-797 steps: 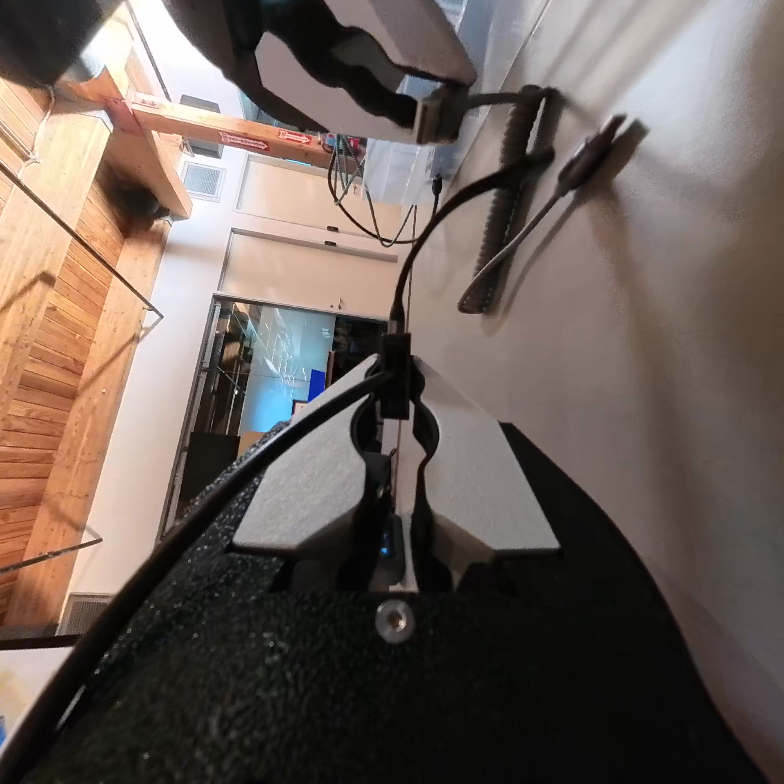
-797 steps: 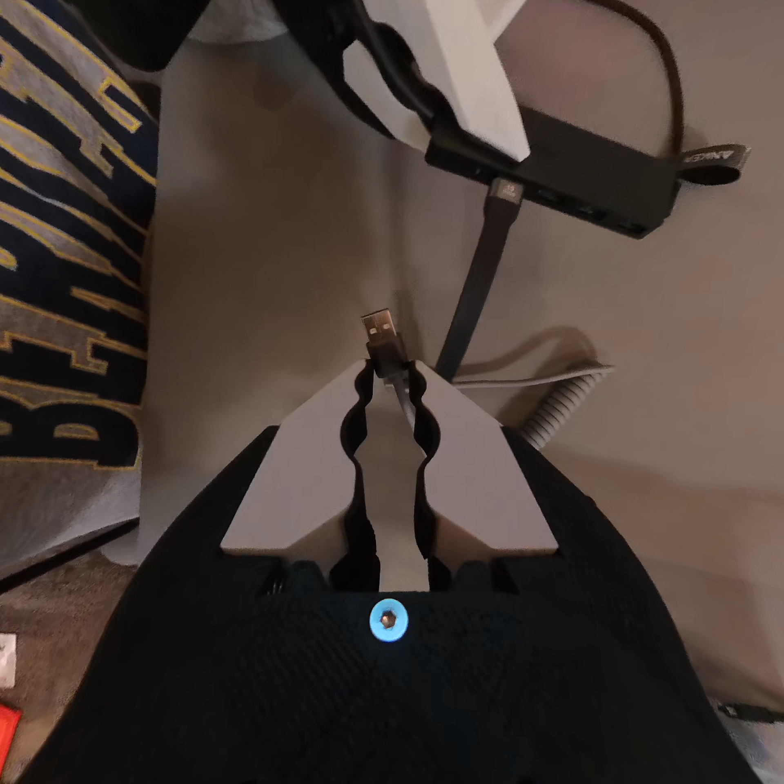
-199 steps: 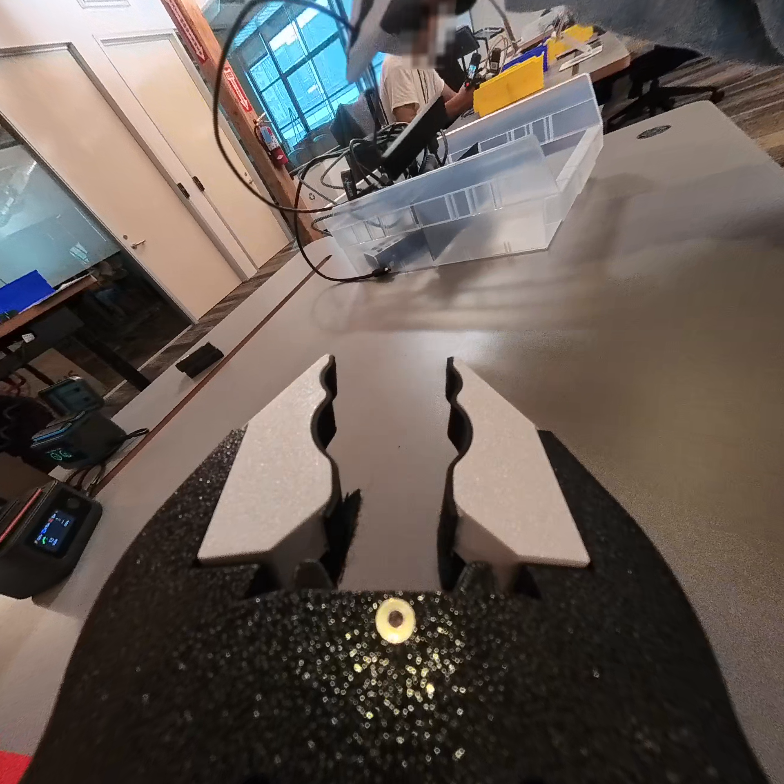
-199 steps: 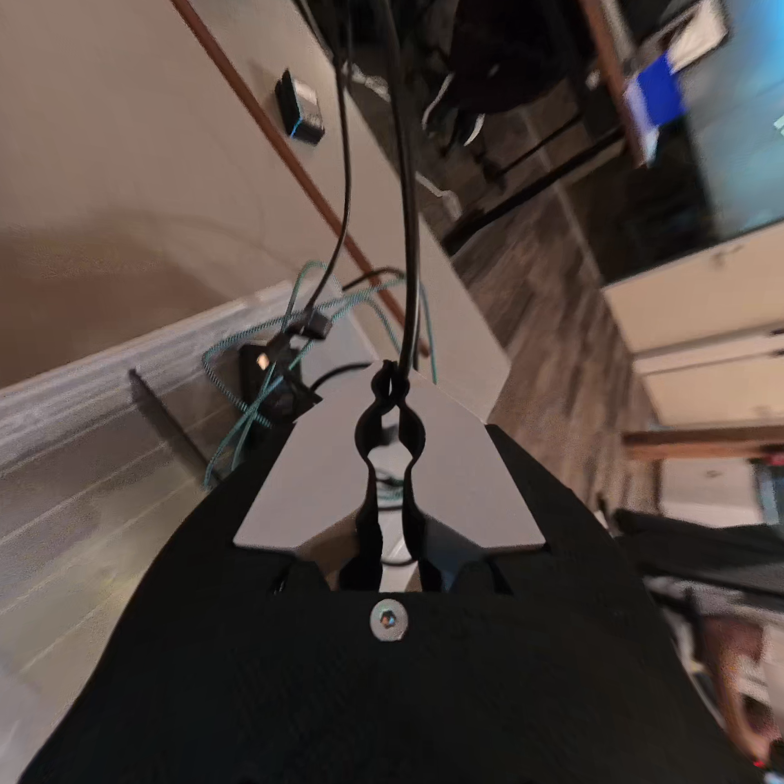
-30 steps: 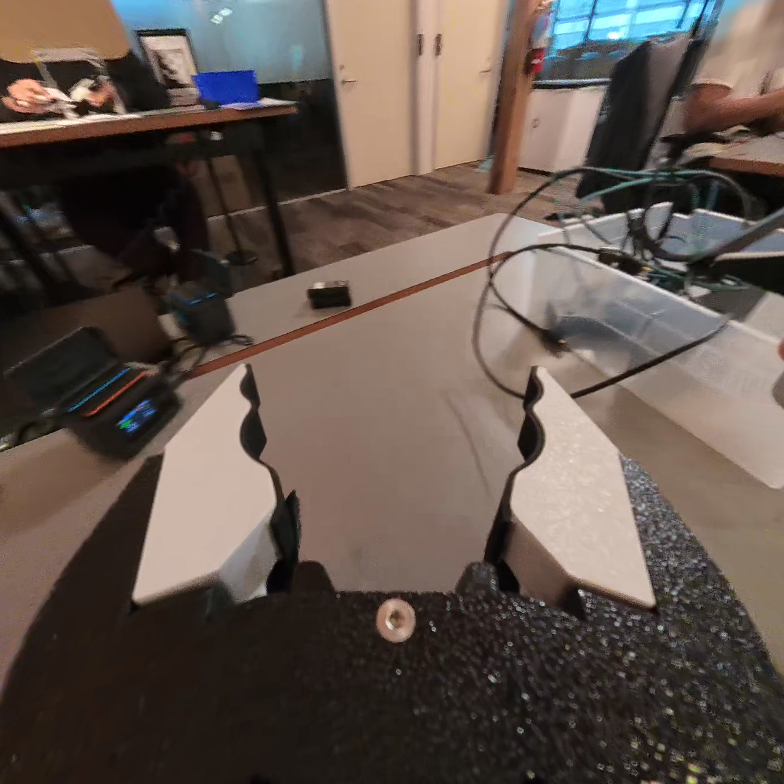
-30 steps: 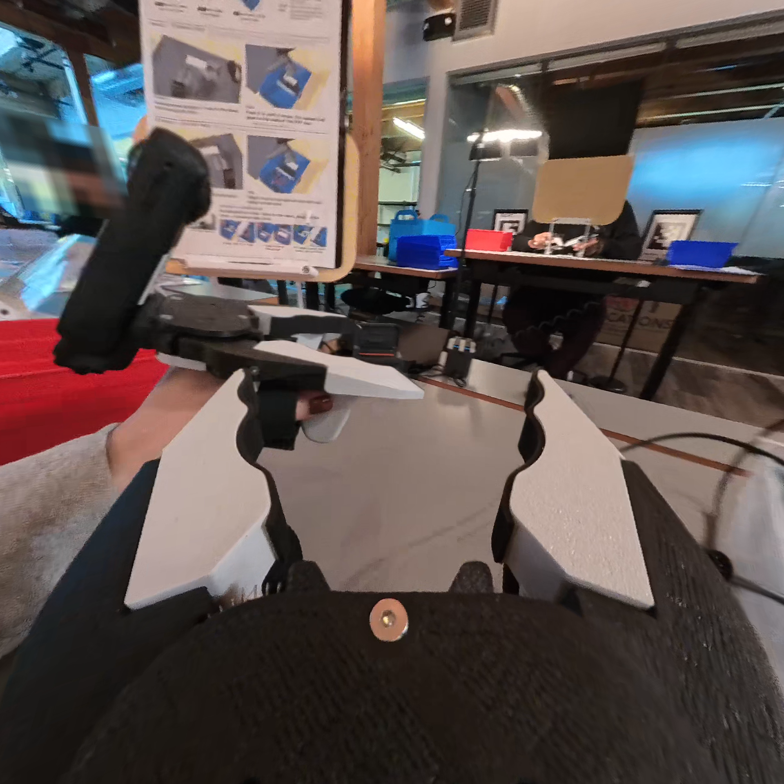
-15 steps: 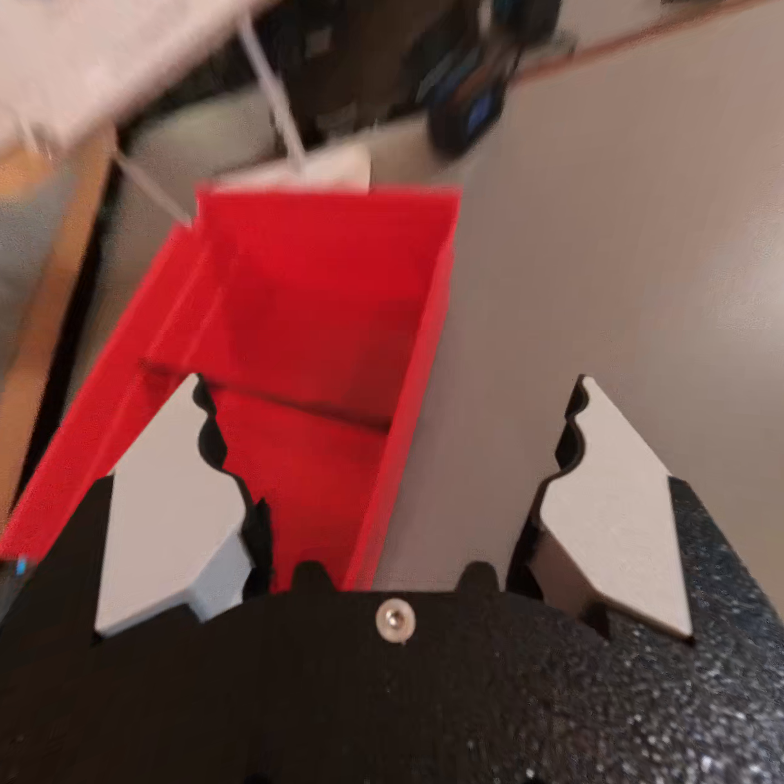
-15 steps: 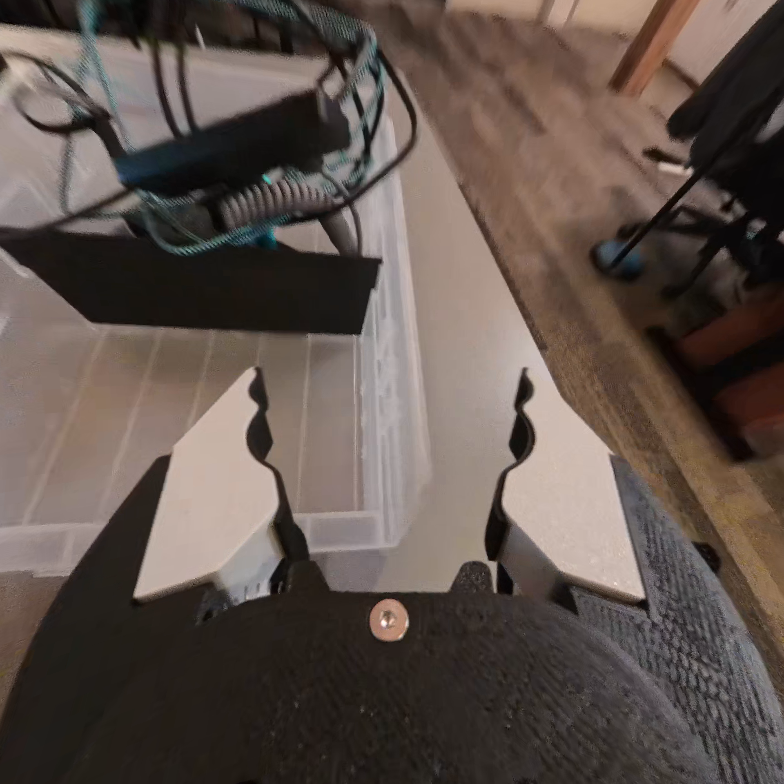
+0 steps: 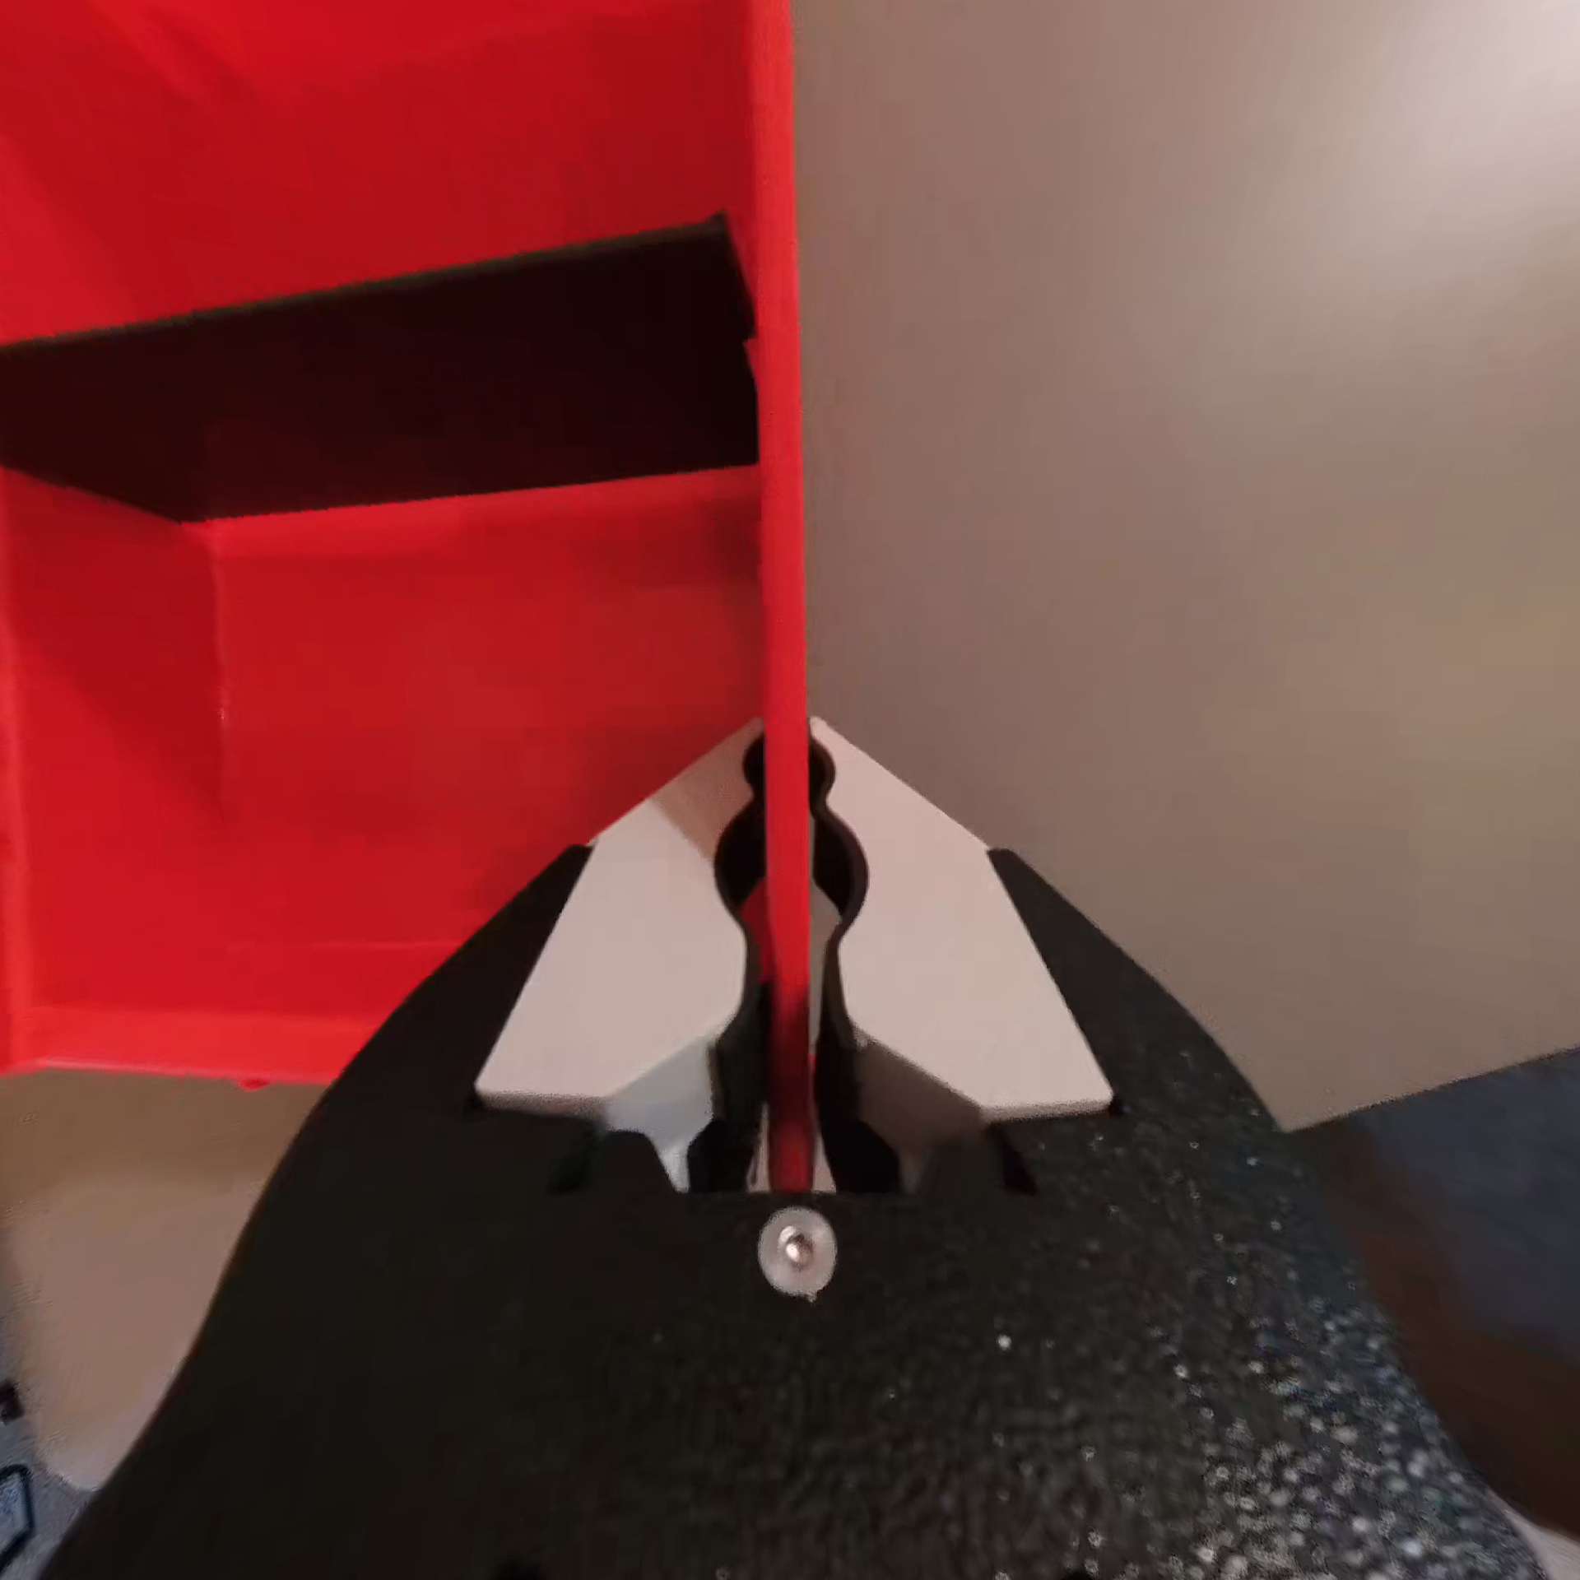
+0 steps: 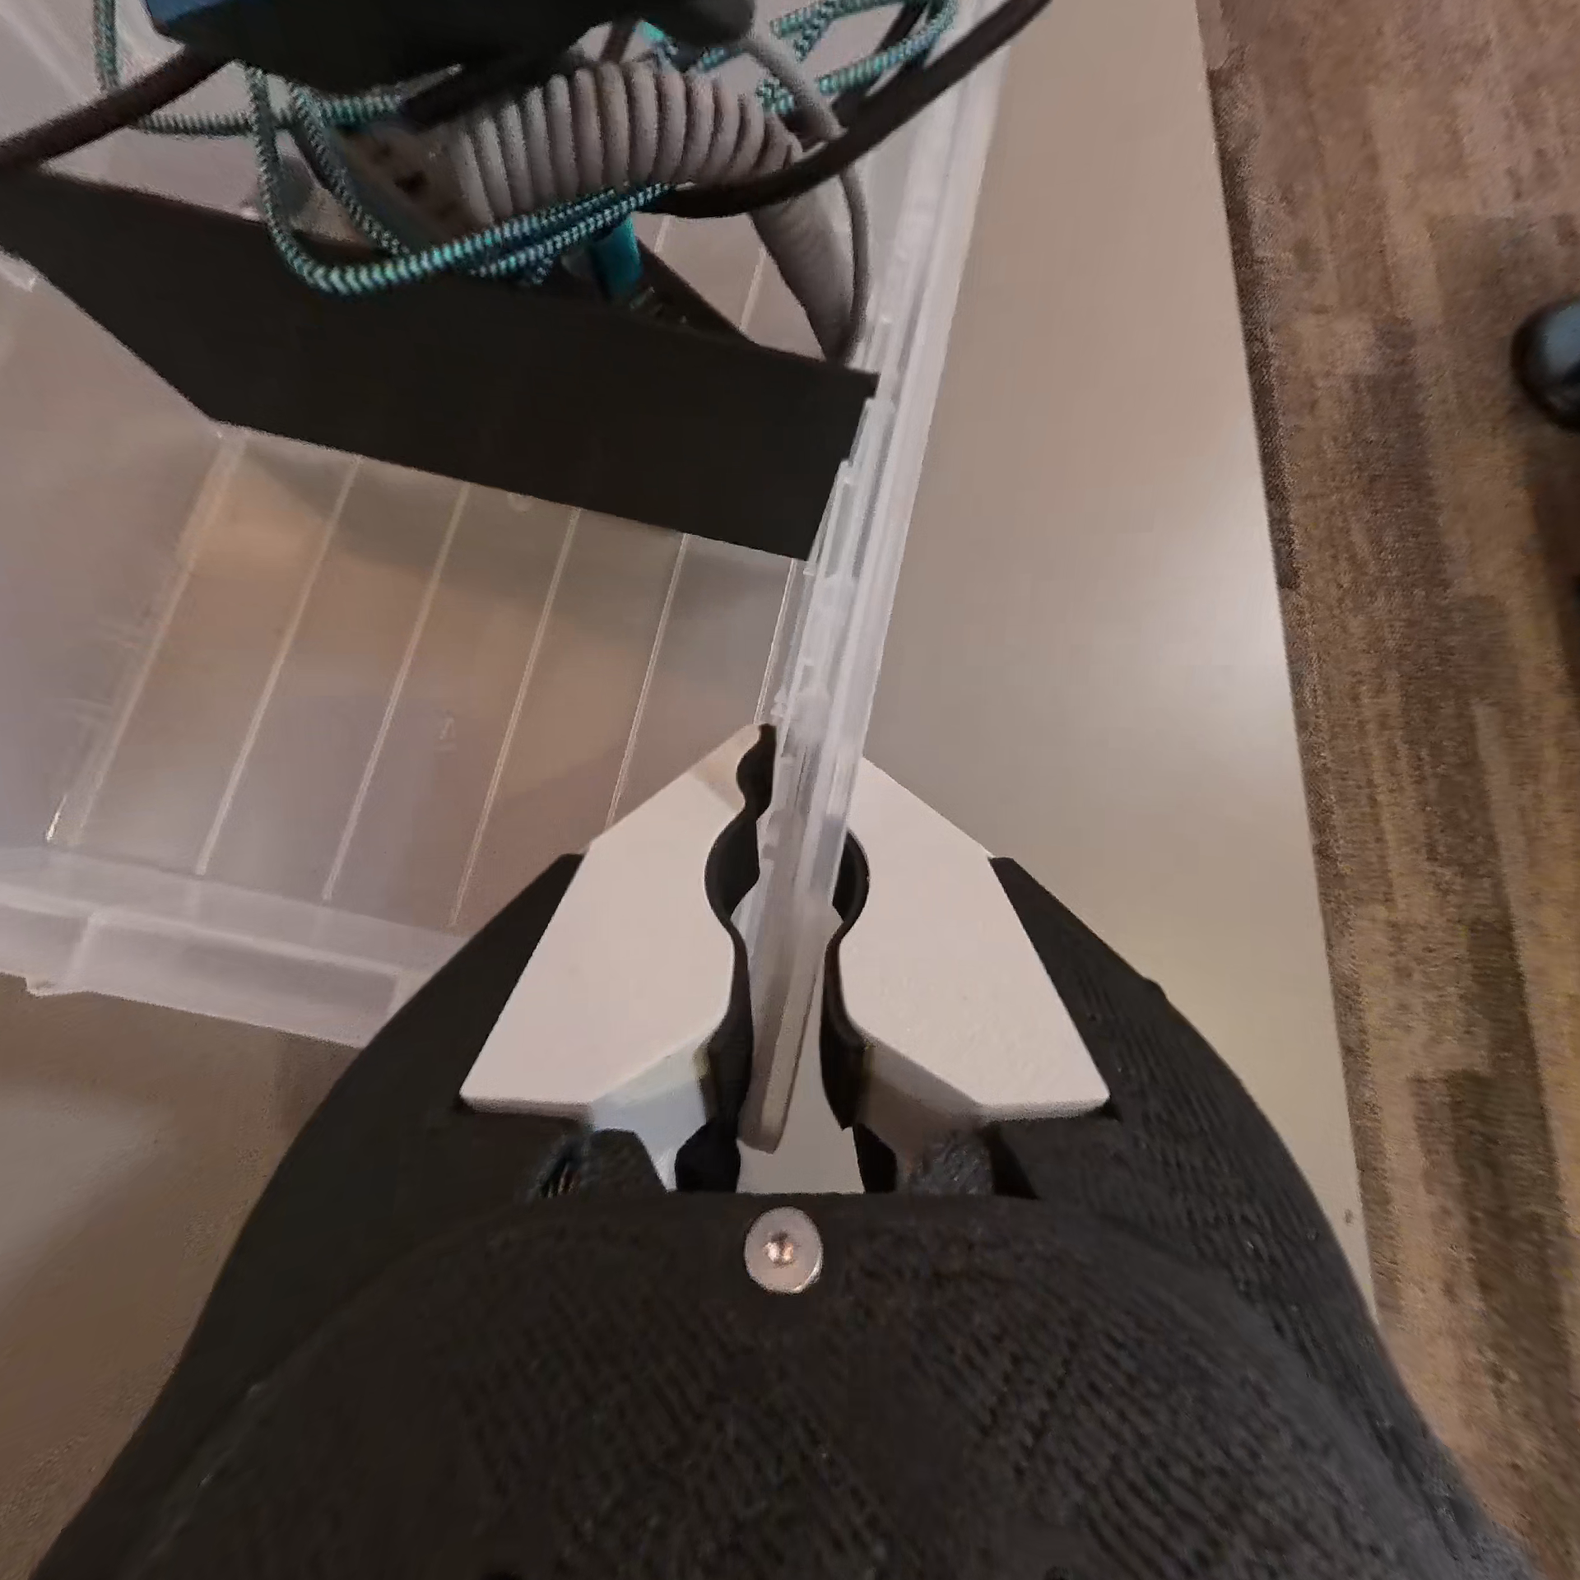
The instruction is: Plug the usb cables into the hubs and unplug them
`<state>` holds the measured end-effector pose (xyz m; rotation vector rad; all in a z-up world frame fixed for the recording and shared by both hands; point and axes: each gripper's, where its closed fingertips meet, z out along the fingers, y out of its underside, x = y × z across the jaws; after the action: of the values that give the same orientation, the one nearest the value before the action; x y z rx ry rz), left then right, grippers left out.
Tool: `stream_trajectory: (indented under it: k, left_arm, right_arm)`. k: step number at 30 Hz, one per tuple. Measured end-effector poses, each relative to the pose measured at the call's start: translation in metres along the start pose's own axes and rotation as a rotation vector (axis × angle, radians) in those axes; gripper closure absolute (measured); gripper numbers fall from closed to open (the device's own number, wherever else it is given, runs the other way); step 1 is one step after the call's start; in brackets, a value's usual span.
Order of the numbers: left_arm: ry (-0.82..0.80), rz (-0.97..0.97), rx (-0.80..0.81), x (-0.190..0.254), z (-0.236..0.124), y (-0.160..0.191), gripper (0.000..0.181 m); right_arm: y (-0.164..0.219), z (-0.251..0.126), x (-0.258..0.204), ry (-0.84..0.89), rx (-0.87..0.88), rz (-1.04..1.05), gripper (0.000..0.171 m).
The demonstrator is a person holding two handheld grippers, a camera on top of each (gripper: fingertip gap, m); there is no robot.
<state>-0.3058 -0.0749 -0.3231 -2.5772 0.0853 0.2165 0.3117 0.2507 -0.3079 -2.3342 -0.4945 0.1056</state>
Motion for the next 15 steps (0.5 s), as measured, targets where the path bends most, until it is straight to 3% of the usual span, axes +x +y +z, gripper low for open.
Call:
stream_trajectory:
  k: [1, 8, 15]
  left_arm:
    - [-0.012, 0.014, 0.016, 0.000, 0.001, -0.002, 0.179]
    - [-0.048, 0.027, 0.110, 0.010, -0.012, 0.002, 0.180]
    - [-0.079, 0.009, 0.223, 0.021, -0.057, 0.003, 0.180]
  right_arm:
    - [0.001, -0.001, -0.003, 0.000, -0.009, -0.013, 0.167]
    - [0.002, -0.005, -0.035, -0.052, 0.000, -0.065, 0.168]
    - [-0.008, -0.004, -0.110, -0.142, 0.014, -0.129, 0.168]
